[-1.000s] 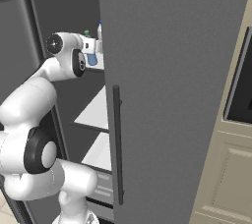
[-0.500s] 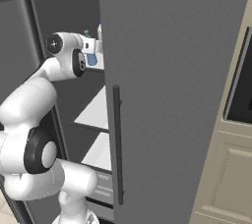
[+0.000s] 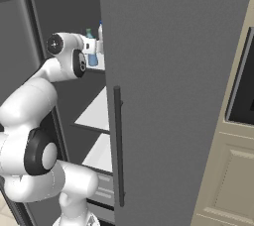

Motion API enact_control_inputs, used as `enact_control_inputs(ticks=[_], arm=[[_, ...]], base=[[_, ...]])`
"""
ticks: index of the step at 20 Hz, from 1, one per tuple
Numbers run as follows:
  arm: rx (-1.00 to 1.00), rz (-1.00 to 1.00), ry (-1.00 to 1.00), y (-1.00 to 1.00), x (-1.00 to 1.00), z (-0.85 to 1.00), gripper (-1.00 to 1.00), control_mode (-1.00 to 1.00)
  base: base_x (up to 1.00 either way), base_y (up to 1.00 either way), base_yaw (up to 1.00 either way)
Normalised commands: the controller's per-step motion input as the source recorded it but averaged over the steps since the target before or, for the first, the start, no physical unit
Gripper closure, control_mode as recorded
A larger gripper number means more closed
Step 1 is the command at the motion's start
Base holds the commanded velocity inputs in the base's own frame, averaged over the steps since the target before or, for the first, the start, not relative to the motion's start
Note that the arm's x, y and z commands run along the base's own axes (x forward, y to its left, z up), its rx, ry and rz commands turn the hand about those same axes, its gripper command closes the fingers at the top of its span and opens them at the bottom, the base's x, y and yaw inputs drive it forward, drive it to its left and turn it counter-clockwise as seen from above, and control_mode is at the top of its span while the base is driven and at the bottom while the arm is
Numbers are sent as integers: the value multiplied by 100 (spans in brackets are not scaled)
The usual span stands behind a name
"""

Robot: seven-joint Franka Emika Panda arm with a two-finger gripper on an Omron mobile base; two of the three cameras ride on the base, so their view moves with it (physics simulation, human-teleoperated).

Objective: Take the bottled waters from the counter and place them in the freezer to freeze. Close the freezer door after placing the bottles.

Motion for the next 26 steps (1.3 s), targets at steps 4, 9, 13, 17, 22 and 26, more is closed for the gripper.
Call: enact_control_inputs(ticks=[4,9,13,17,22,26], arm=[[0,0,0,0,-4,0,-100,-100],[0,0,0,0,-22,9,-100,-100],[0,0,0,0,-35,16,-100,-100],[5,0,0,0,-46,30,-100,-100],[9,2,0,0,-64,43,-100,-100],[7,3,0,0,-82,39,-100,-100]], base=[[0,0,0],[0,0,0],[0,0,0],[0,0,0],[0,0,0],[0,0,0]])
